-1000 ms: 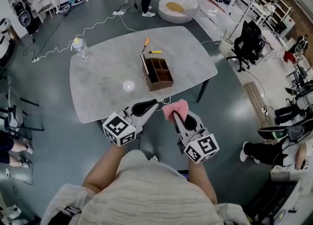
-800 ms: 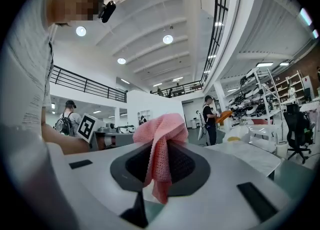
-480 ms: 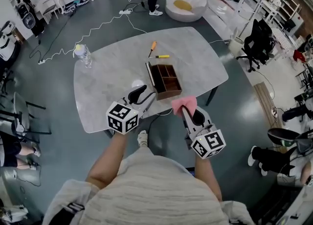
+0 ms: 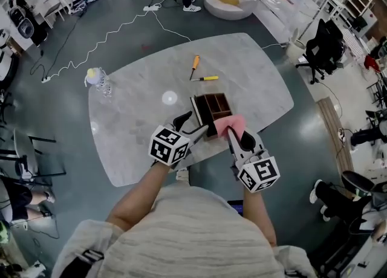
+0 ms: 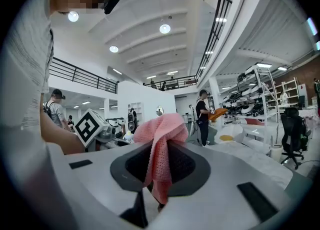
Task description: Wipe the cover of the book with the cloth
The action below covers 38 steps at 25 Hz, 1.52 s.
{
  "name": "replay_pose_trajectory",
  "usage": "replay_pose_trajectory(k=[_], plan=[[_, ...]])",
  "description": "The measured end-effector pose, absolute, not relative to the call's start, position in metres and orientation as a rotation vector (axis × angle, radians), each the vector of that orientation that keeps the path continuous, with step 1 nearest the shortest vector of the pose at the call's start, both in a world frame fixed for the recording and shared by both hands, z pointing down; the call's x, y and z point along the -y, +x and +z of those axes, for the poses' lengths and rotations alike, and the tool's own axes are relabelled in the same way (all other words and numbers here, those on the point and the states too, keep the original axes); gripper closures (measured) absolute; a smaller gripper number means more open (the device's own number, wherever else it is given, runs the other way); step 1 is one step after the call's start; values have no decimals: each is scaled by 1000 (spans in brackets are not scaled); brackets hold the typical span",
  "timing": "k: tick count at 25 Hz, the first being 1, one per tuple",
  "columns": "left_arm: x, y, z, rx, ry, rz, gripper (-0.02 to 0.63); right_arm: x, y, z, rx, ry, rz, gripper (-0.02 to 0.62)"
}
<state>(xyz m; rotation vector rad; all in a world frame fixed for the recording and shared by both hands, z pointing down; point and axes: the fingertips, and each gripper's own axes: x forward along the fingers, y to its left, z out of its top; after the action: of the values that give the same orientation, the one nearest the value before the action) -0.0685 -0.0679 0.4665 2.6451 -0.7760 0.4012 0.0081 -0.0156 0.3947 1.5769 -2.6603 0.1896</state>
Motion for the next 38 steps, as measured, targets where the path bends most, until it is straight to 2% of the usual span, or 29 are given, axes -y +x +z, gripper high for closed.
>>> replay_pose_trajectory(k=[9, 16, 19, 28, 38], plan=[[139, -64, 496, 923, 2463, 570, 292, 82, 32, 421, 2553, 1650, 264, 541], [148, -58, 516, 960, 2243, 529, 283, 124, 33, 435, 2625, 1505, 295, 541], [151, -62, 518, 1039, 2208, 558, 370, 141, 27, 442, 2663, 1370, 288, 541], [150, -57, 515, 1193, 2076, 505, 484, 187, 13, 480, 2690, 1083, 261, 541], [151, -57, 513, 1269, 2018, 444, 511, 195, -21, 529, 2664, 905, 308, 541]])
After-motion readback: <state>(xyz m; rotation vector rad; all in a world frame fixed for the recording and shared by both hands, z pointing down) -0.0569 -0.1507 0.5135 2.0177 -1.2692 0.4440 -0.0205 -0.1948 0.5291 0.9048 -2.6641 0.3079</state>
